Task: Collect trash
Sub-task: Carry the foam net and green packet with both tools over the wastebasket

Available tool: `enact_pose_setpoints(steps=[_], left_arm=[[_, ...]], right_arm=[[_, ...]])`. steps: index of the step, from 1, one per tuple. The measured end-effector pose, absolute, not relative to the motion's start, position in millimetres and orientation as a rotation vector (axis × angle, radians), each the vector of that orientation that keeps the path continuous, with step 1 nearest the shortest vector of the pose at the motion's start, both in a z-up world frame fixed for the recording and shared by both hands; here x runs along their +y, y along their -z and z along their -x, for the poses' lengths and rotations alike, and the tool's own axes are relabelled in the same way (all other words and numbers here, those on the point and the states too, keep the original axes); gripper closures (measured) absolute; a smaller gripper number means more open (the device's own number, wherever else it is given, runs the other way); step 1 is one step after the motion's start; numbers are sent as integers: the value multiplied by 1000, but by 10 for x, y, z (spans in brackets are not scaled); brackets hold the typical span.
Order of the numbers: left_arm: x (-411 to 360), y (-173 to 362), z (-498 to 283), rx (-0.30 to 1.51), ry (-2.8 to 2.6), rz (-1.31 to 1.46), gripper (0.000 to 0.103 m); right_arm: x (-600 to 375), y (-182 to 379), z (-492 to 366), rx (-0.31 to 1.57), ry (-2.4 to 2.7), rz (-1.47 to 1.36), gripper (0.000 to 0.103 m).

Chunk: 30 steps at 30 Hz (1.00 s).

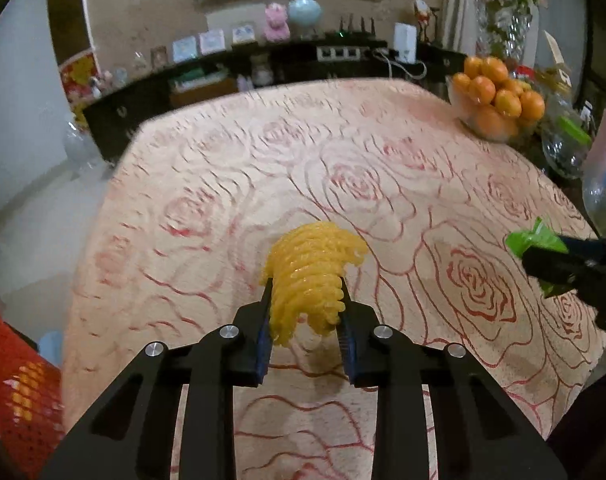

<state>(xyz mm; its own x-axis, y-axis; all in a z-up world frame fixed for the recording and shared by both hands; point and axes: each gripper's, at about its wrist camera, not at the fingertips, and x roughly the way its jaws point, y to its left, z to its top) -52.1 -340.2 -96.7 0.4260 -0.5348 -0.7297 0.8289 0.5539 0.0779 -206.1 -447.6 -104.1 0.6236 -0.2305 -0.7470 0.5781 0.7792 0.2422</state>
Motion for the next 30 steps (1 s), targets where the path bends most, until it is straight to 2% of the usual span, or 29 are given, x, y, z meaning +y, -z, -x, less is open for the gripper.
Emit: enact_pose_setpoints(steps=[11,30], left_arm=[[-2944,480,396,621,813,-376,77],[-1962,89,-11,572,617,-261,77]], right_arm=[[-4331,1013,1873,762,453,-472,63],[-3924,982,1361,782,377,-411,63]])
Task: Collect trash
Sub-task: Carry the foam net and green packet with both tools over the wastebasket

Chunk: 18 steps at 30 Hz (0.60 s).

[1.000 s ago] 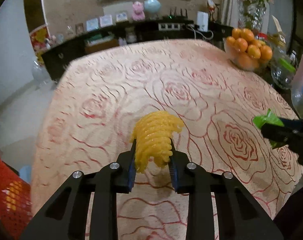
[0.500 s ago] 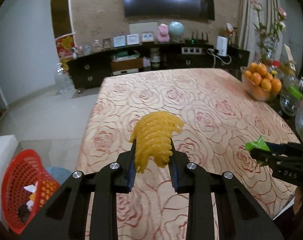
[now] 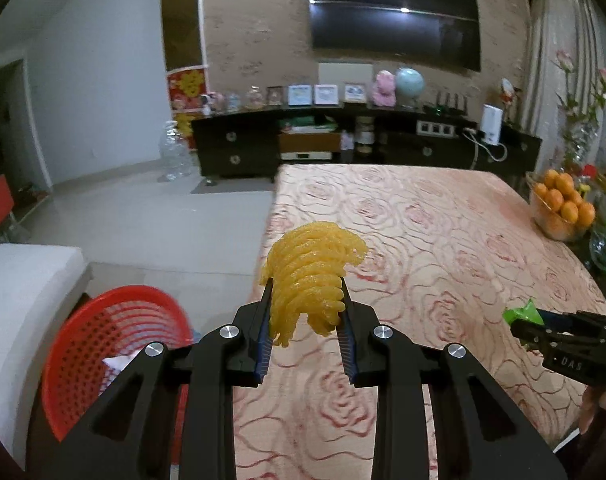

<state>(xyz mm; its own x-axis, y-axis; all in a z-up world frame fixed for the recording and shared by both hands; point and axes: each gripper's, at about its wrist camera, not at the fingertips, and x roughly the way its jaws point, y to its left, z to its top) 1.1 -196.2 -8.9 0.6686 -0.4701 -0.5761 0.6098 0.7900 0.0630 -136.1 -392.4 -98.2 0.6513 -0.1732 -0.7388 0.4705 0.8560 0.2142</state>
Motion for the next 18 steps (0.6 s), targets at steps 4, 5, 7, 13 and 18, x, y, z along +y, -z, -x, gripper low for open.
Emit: enact_pose_setpoints(steps=[4,5,7,13,18], left_arm=[[-1728,42,-103,568,573,-240,77],[-1679,30,-119,567,563,-237,77],[-1562,17,-160,564,536,-230,77],[-1246,-26,-300,573,483,-192,77],[-1016,-48,-403,578,433,-170,77]], right_arm=[[-3765,956,1218,786,351,-387,63],[-3729,947,1190,787,346,-383,63],[-3653,937,1124,789,333,-373,63],[-3443,888,921,789,289,-357,63],[-3207,787,735,778,235,-327,63]])
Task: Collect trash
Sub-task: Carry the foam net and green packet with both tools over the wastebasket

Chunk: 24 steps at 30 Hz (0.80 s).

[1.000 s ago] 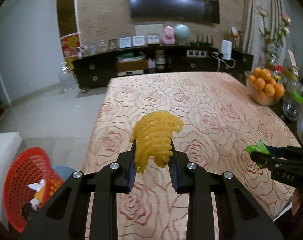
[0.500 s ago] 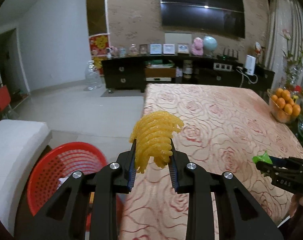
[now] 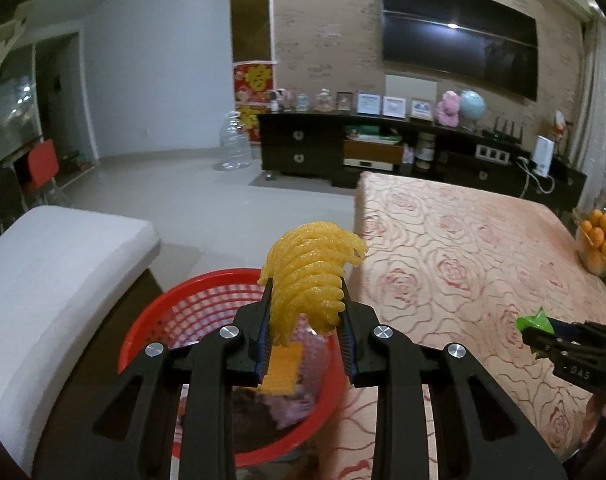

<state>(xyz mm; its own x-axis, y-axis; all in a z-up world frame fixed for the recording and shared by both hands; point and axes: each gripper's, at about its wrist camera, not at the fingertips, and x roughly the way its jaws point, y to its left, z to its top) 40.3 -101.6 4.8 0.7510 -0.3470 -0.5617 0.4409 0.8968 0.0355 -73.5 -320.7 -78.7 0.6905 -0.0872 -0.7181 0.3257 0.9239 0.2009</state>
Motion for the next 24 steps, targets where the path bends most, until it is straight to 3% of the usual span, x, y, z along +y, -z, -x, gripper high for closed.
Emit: enact_pose_setpoints(steps=[24], left_arm=[[-152,18,-793,645,244,-88,77]], right_arm=[[-2097,114,-507,726,-104,-104,63]])
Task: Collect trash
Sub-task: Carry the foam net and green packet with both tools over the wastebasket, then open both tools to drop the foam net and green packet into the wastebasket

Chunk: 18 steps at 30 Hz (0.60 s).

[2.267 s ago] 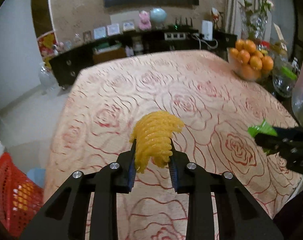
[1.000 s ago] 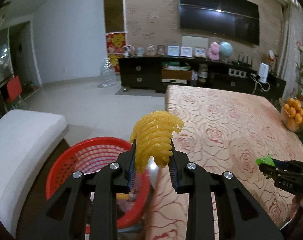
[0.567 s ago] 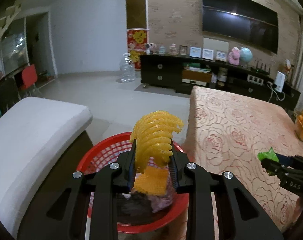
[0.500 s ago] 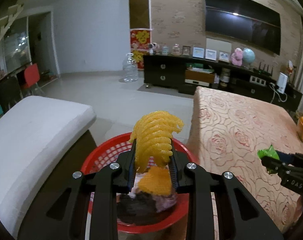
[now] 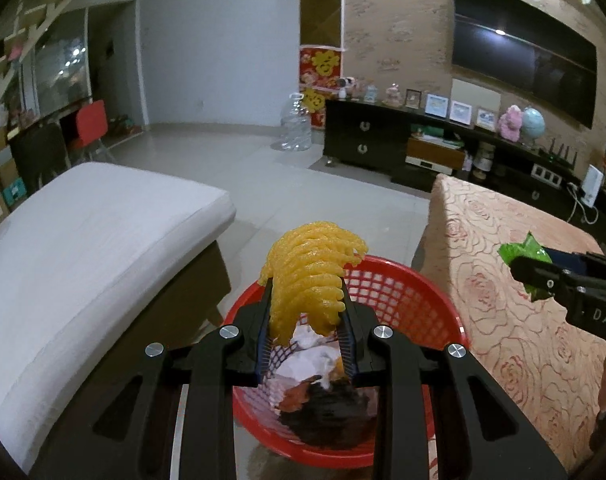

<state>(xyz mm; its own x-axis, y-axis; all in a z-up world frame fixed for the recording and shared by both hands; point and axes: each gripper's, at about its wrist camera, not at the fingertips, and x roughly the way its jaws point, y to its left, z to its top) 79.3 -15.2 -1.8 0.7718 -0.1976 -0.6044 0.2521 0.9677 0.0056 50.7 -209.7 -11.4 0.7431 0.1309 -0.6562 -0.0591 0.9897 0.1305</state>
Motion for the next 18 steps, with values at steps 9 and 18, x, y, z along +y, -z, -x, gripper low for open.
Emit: enact_pose_setpoints(steps=[9,18], left_arm=[[-114,233,-921,729,243,-91,77],[-46,263,-924,749,258,-70,64]], right_arm=[[-1891,291,-743,781,-185,-103,62],[-1502,371,-737,794,-300,-26,45]])
